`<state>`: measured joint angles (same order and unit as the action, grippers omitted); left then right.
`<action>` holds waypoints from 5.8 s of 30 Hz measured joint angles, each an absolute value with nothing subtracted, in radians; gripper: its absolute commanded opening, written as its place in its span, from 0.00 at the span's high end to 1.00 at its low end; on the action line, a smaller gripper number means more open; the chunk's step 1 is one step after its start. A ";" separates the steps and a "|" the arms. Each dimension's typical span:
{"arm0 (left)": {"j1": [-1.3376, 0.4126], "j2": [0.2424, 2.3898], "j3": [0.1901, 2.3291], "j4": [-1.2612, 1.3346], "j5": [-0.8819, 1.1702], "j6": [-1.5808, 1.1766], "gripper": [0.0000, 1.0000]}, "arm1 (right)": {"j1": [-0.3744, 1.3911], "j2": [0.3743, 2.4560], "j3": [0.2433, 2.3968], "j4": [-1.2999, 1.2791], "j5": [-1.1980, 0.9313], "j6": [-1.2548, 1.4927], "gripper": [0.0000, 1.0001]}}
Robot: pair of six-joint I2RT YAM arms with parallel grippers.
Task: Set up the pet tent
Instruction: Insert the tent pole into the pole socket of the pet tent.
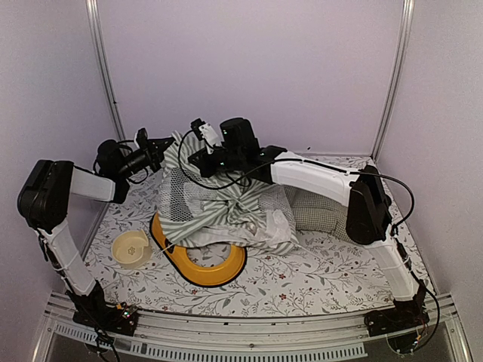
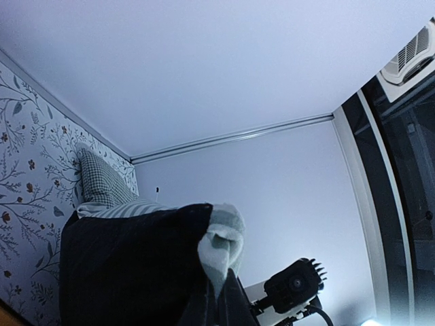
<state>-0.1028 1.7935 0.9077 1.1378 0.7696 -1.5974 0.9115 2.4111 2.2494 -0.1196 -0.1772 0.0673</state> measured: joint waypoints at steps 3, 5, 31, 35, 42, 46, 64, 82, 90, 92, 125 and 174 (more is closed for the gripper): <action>-0.103 1.794 0.908 1.135 0.769 -1.597 1.00 | 0.912 2.411 2.246 -0.119 -0.175 0.068 1.00; -0.102 1.794 0.908 1.129 0.769 -1.596 1.00 | 0.912 2.410 2.238 -0.115 -0.175 0.068 1.00; -0.084 1.794 0.905 1.114 0.751 -1.599 1.00 | 0.916 2.371 2.167 -0.075 -0.126 0.091 1.00; -0.084 1.794 0.903 1.122 0.751 -1.602 1.00 | 0.916 2.371 2.167 -0.075 -0.124 0.093 1.00; -0.080 1.794 0.894 1.134 0.751 -1.613 1.00 | 0.916 2.370 2.167 -0.075 -0.114 0.095 1.00; -0.078 1.794 0.885 1.148 0.750 -1.625 1.00 | 0.916 2.370 2.167 -0.075 -0.113 0.097 1.00; -0.072 1.794 0.868 1.177 0.748 -1.658 1.00 | 0.916 2.370 2.167 -0.080 -0.110 0.112 1.00; -0.067 1.840 0.883 1.209 0.748 -1.700 1.00 | 0.916 2.370 2.167 -0.081 -0.124 0.115 1.00; -0.067 1.841 0.884 1.229 0.749 -1.715 1.00 | 0.916 2.370 2.167 -0.081 -0.123 0.117 1.00; -0.066 1.842 0.884 1.238 0.750 -1.722 1.00 | 0.916 2.370 2.167 -0.081 -0.123 0.118 1.00; -0.067 1.847 0.841 1.300 0.800 -1.641 1.00 | 0.908 2.370 2.168 -0.110 -0.138 0.143 1.00; -0.231 1.575 1.107 0.070 0.532 -0.580 0.72 | 0.885 2.406 2.246 -0.185 -0.145 0.172 1.00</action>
